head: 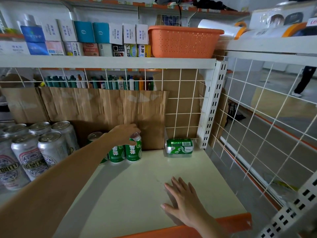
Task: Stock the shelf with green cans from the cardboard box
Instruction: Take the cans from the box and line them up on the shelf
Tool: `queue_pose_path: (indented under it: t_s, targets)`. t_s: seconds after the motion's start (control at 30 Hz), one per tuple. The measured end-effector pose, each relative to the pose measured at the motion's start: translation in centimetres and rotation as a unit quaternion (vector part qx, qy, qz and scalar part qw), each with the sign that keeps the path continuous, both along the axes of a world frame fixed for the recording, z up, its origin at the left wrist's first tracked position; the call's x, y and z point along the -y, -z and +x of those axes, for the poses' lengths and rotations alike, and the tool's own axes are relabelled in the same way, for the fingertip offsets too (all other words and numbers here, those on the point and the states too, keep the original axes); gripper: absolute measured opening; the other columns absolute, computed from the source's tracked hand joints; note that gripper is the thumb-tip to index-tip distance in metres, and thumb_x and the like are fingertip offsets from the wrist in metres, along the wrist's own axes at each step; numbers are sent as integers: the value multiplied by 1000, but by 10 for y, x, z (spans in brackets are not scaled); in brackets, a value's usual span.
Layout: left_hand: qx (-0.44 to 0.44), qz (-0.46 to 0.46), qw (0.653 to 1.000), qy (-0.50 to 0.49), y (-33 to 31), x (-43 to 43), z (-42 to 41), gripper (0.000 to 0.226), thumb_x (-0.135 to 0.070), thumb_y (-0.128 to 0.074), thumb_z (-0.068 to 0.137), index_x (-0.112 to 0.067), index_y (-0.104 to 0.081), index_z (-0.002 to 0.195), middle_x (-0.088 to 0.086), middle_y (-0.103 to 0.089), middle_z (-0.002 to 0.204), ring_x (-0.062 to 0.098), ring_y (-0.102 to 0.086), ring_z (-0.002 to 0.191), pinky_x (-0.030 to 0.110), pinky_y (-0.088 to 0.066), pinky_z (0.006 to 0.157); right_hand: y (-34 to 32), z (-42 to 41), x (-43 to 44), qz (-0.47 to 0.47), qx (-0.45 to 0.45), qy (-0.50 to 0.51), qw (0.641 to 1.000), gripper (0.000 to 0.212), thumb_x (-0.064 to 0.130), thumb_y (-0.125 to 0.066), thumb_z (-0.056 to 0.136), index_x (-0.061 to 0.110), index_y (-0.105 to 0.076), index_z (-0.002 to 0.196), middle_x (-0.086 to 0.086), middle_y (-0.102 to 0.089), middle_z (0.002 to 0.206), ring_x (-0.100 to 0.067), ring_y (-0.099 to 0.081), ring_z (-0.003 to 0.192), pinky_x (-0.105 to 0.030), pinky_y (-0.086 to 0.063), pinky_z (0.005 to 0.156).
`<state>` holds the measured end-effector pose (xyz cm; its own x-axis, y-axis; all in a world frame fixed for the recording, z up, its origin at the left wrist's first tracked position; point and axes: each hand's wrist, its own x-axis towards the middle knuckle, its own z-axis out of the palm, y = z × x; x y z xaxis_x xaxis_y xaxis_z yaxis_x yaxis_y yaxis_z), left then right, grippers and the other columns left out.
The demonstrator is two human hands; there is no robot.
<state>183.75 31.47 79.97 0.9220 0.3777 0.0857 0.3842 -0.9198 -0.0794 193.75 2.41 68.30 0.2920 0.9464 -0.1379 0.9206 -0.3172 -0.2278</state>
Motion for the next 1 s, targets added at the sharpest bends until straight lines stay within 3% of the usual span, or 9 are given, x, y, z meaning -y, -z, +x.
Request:
queue_pose_path:
  t_s: [0.3, 0.47, 0.6, 0.73, 0.8, 0.87, 0.93, 1.0]
  targets:
    - [-10, 16, 1000, -23, 2, 6, 2, 57, -37, -62, 86, -21, -43, 136, 1, -48, 125, 19, -51, 112, 34, -45, 93, -3, -1, 1, 0, -4, -2, 1000, 118, 88, 13, 46, 36, -9, 149, 3, 6, 159, -20, 7, 146, -41, 5, 116]
    - [23, 63, 997, -33, 6, 26, -11, 66, -43, -59, 86, -22, -31, 142, 0, -36, 140, 20, -39, 125, 32, -33, 103, -1, -1, 1, 4, -8, 5, 1000, 115, 86, 8, 48, 35, -11, 149, 3, 5, 159, -20, 6, 146, -42, 4, 117]
    - [119, -40, 992, -21, 19, 72, -33, 64, -51, -49, 87, -24, -33, 143, 1, -31, 148, 20, -29, 135, 39, -25, 113, 0, 0, 0, 19, -7, 11, 1000, 114, 87, 7, 49, 34, -9, 149, 3, 4, 159, -20, 5, 147, -42, 1, 117]
    - [90, -140, 982, -86, 54, 125, -54, 64, -44, -51, 91, -27, -22, 146, -6, -16, 154, 16, -17, 141, 34, -14, 116, 3, 1, 1, 53, 21, 22, 998, 126, 90, 26, 41, 33, -7, 149, 3, 3, 159, -21, 3, 147, -41, 0, 117]
    - [80, -190, 971, -120, 76, 143, -61, 68, -52, -46, 90, -26, -19, 147, -5, -13, 155, 16, -13, 142, 34, -12, 116, 3, 1, 3, 70, 33, 29, 997, 128, 87, 32, 40, 32, -8, 149, 3, 2, 159, -21, 4, 147, -40, 0, 117]
    - [71, -218, 962, -150, 97, 157, -65, 84, -70, -28, 79, -24, -17, 148, -1, -11, 157, 18, -8, 144, 36, -8, 116, 4, 1, 4, 91, 35, 37, 994, 126, 85, 33, 45, 31, -11, 149, 2, -1, 159, -20, 3, 147, -39, 0, 117]
    - [69, -223, 957, -170, 114, 169, -66, 95, -73, -12, 68, -23, -14, 149, 1, -6, 158, 21, 1, 145, 41, -1, 117, 6, 2, 5, 121, 34, 44, 991, 119, 84, 29, 53, 29, -17, 149, -1, -7, 159, -22, -1, 147, -38, -3, 117]
    - [65, -216, 956, -190, 125, 179, -64, 80, -67, -18, 82, -25, -9, 149, 0, 2, 158, 20, 8, 145, 42, 5, 116, 9, 3, 5, 145, 29, 49, 988, 114, 83, 24, 61, 27, -23, 148, -4, -15, 158, -24, -8, 146, -38, -7, 117]
